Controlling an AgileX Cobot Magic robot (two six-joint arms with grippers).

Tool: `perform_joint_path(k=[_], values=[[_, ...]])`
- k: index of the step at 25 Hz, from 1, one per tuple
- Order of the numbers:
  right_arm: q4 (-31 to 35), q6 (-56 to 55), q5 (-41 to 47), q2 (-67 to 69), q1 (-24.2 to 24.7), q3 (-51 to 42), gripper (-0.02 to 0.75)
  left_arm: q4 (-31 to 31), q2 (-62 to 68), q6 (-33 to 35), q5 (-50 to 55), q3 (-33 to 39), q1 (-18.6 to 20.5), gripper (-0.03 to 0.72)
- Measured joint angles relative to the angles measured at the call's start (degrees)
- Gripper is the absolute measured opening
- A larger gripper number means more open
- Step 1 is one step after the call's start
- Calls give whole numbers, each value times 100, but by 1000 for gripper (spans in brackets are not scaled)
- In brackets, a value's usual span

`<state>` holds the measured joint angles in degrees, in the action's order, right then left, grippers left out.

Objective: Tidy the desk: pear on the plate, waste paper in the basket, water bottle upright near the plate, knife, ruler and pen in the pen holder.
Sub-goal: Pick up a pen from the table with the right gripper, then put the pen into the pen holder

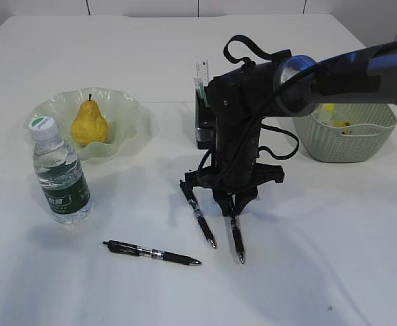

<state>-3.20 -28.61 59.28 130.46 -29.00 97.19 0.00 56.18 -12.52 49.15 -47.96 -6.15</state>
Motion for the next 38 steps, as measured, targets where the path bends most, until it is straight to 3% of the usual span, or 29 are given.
perform_joint_path(k=[11,19,27,38], values=[[-38,171,66,-10,0,5,94,0,0,0,0,0,0,402],[-593,379,14,-726,0,-5,93,0,0,0,0,0,0,402],[-1143,407,-957,-1527,0,-5,93,0,0,0,0,0,0,402],[-1764,-9,-2659,-1566,260,-17,92,0,0,0,97,0,0,402]])
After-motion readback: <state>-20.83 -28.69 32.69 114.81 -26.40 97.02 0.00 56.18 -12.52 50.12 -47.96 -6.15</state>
